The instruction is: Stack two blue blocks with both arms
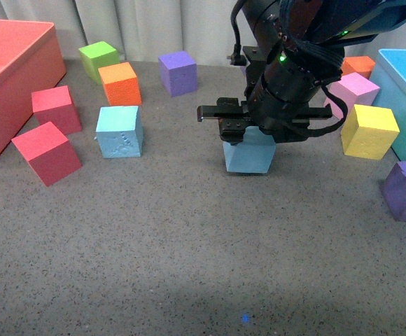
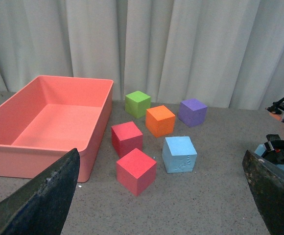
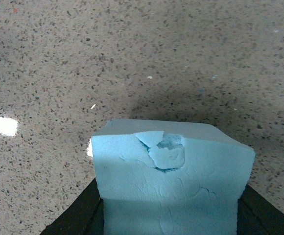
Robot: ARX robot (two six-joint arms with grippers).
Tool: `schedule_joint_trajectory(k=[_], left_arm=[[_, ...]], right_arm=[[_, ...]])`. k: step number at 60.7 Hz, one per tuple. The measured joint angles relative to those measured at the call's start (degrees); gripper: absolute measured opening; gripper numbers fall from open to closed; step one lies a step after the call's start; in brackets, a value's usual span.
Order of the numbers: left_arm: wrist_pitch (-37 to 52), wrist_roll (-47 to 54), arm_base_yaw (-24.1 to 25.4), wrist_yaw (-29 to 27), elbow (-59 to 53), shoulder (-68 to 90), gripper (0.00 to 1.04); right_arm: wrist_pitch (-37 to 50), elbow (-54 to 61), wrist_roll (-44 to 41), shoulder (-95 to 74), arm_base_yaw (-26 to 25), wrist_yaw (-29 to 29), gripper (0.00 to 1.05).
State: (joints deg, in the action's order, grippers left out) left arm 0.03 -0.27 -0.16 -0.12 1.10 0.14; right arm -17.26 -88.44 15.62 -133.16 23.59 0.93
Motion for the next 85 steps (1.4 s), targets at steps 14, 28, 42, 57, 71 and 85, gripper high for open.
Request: schedule_joint_trajectory(k=[14,28,42,57,71,85], left_arm=[[0.0,0.0,0.0,0.0,0.0,0.0,0.98],[0.0,0.0,0.0,0.0,0.0,0.0,0.98],[0.0,0.0,0.0,0.0,0.0,0.0,0.98],[0.0,0.0,0.0,0.0,0.0,0.0,0.98],[0.0,0.0,0.0,0.0,0.0,0.0,0.98],[0.0,0.0,0.0,0.0,0.0,0.0,0.98]], right_arm=[[-0.9,-1.1,0.6,-1.2,1.1,-0.6,0.47],[-1.0,-1.1,0.2,-1.4,1.4,-1.0,0.65],[0.6,-0.1,0.7,-0.3,1.3,-1.3,0.97],[4.3,4.5,0.2,7.7,0.9,-0.4,0.95],[58.2,32.1,-11.9,14.7,-1.3,19.2,0.65],[88.4,55.2,-15.1,30.7,-8.2,15.1,0.24]])
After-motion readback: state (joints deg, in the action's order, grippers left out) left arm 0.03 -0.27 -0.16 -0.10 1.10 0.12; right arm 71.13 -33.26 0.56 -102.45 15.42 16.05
